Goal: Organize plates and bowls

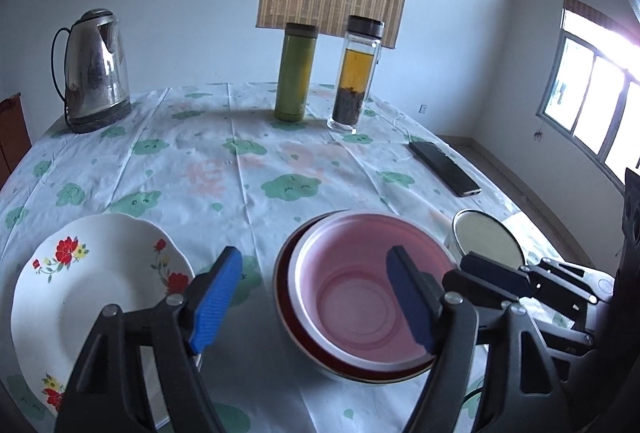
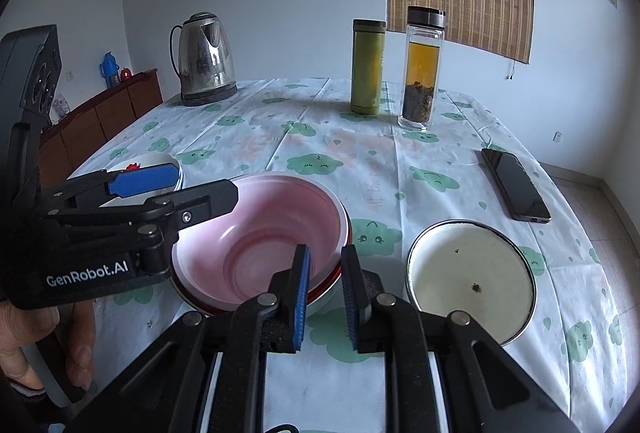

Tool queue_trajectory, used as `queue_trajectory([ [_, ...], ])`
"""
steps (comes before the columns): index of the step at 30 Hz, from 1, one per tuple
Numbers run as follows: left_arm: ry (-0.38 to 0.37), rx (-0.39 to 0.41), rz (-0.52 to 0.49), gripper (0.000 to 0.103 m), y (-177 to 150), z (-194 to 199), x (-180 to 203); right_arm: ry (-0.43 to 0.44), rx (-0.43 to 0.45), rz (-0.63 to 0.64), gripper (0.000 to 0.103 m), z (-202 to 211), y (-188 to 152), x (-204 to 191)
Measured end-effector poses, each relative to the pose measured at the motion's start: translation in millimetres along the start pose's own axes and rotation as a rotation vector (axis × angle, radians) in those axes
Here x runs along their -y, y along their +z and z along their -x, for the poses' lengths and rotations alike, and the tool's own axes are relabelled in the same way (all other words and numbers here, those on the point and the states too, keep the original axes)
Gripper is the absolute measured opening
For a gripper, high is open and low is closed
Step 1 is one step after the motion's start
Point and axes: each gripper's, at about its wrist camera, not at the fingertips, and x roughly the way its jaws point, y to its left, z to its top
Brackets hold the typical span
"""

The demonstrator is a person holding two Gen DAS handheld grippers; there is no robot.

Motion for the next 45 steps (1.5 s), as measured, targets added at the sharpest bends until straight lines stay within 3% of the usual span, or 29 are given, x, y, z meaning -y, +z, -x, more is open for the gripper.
queue_trajectory([
  [5, 0.017, 0.004, 0.038, 0.076, 0, 0, -8, -0.007, 0.046, -0.025, 0.05, 8, -1, 7],
  [7, 0.031, 0.007, 0.045, 0.076, -1, 0, -11, -0.016, 0.064, -0.041, 0.053, 11, 0, 11],
  [13, 0.031, 0.003, 0.066, 0.076, -2, -2, -15, -0.089, 0.037, -0.034, 0.053, 1, 0, 17],
  [16, 0.029, 0.003, 0.062, 0.076, -2, -1, -15, -0.073, 0.016, -0.022, 0.053, -6, -3, 15],
  [21, 0.028, 0.01, 0.058, 0.076, -3, 0, -14, -0.054, 0.061, -0.059, 0.053, 6, -5, 25],
  [30, 0.042, 0.058, -0.01, 0.076, -4, 8, 10, -0.149, 0.08, -0.146, 0.053, 25, -32, 77],
  [33, 0.019, 0.039, -0.044, 0.076, -3, 8, 30, -0.182, 0.068, -0.173, 0.053, 28, -40, 99],
  [36, 0.011, 0.044, -0.106, 0.074, -1, 12, 56, -0.197, 0.064, -0.2, 0.037, 30, -44, 118],
  [41, -0.034, 0.044, -0.163, 0.062, 6, 11, 99, -0.189, 0.065, -0.217, 0.033, 31, -45, 134],
  [45, -0.062, -0.01, -0.192, 0.04, 6, -9, 127, -0.166, 0.064, -0.225, 0.028, 27, -42, 140],
])
